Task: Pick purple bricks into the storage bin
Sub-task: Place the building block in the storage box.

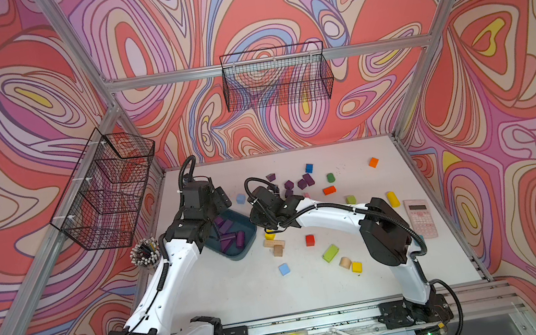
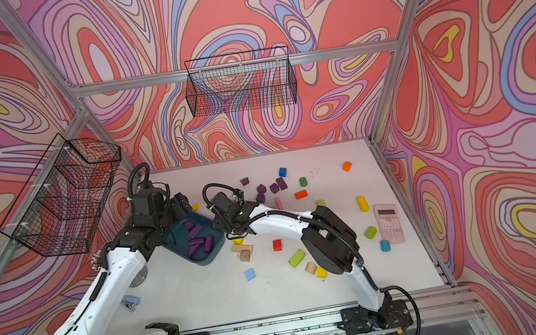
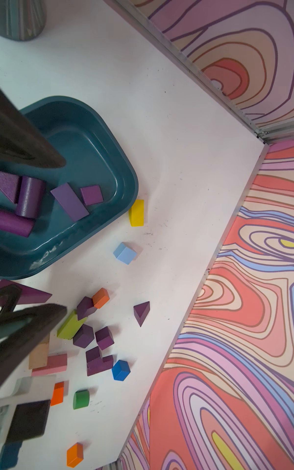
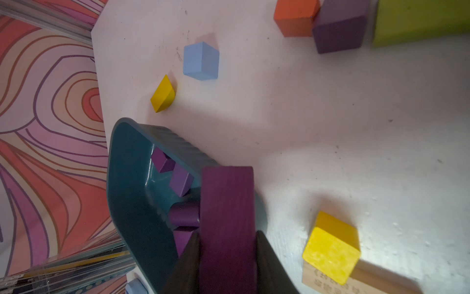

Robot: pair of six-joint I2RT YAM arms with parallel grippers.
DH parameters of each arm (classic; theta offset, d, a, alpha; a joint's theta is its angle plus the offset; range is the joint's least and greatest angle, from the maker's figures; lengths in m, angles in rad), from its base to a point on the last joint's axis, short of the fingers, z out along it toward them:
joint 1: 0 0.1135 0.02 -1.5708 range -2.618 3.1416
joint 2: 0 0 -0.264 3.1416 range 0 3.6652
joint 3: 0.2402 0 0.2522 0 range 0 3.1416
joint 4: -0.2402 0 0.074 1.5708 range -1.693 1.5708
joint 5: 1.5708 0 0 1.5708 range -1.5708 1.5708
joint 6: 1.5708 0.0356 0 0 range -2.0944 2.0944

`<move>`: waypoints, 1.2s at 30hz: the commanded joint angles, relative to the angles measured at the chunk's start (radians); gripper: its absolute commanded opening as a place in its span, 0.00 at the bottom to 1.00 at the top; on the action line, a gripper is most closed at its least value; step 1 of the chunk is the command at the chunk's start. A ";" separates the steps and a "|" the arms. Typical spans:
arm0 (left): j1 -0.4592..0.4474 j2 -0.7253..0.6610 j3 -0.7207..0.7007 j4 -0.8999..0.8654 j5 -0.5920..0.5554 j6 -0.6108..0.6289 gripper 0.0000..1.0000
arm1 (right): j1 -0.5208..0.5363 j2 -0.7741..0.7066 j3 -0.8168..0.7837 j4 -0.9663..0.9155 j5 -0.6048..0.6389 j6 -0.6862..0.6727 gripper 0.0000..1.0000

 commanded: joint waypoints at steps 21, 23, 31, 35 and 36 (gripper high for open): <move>0.026 0.002 0.017 -0.070 -0.190 -0.061 0.88 | 0.064 0.200 0.213 0.034 -0.047 0.065 0.21; 0.027 0.001 0.016 -0.070 -0.191 -0.062 0.88 | 0.065 0.213 0.230 0.025 -0.047 0.065 0.21; 0.037 0.004 0.017 -0.072 -0.188 -0.068 0.88 | 0.071 0.257 0.267 0.013 -0.056 0.069 0.22; 0.043 0.004 0.017 -0.074 -0.184 -0.068 0.88 | 0.076 0.274 0.286 0.001 -0.057 0.071 0.23; 0.043 0.003 0.017 -0.073 -0.182 -0.069 0.88 | 0.076 0.277 0.290 0.000 -0.058 0.071 0.24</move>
